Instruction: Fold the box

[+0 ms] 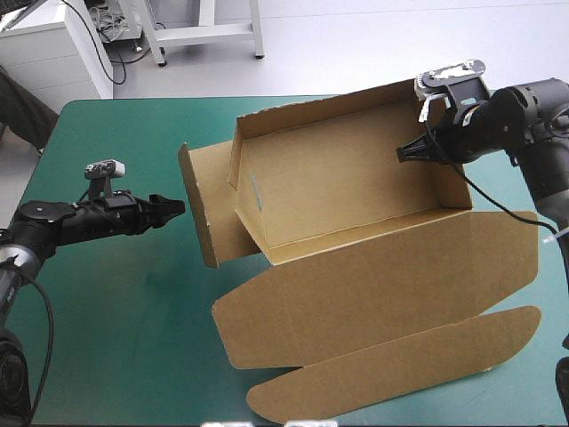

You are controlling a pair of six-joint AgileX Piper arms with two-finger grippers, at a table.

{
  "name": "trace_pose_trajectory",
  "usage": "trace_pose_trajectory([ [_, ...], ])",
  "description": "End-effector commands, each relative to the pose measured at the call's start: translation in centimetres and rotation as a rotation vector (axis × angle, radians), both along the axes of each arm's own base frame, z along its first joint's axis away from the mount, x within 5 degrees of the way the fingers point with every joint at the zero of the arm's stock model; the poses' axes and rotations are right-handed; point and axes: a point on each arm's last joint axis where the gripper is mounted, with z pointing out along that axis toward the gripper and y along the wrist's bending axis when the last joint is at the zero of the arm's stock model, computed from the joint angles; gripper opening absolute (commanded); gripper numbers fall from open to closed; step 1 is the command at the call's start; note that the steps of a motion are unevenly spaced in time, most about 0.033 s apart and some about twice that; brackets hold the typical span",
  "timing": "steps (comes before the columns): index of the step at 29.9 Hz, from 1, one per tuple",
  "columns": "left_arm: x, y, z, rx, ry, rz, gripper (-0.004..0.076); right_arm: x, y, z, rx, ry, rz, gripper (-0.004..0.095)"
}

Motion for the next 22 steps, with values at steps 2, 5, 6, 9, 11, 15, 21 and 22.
trace_pose_trajectory([
  [2,0.3,-1.6,2.1,-0.254,-0.137,-0.114,0.0477,-1.4,-0.5,1.9,0.000,-0.061,-0.005,-0.0020],
  [5,0.0,-2.1,2.7,-0.327,-0.204,-0.172,0.0477,-1.4,-0.6,1.9,-0.009,-0.065,-0.013,-0.0020],
  [6,0.0,-2.3,2.8,-0.330,-0.214,-0.183,0.0477,-1.4,-0.6,1.9,-0.009,-0.065,-0.013,-0.0020],
  [9,-0.1,-3.3,2.8,-0.322,-0.218,-0.219,0.0477,-1.3,-0.6,1.9,-0.007,-0.066,-0.015,-0.0020],
  [11,-0.1,-4.1,2.7,-0.320,-0.214,-0.239,0.0477,-1.3,-0.6,2.0,-0.006,-0.071,-0.015,-0.0020],
  [15,-0.4,-5.9,2.9,-0.346,-0.215,-0.300,0.0477,-1.2,-0.5,2.0,-0.004,-0.077,-0.015,-0.0020],
  [21,-1.7,-7.2,4.0,-0.468,-0.229,-0.448,0.0477,0.0,-0.3,1.0,-0.009,-0.050,-0.016,-0.0020],
  [22,-1.8,-7.3,4.2,-0.488,-0.238,-0.457,0.0477,0.5,-0.2,0.6,-0.013,-0.037,-0.015,-0.0020],
])
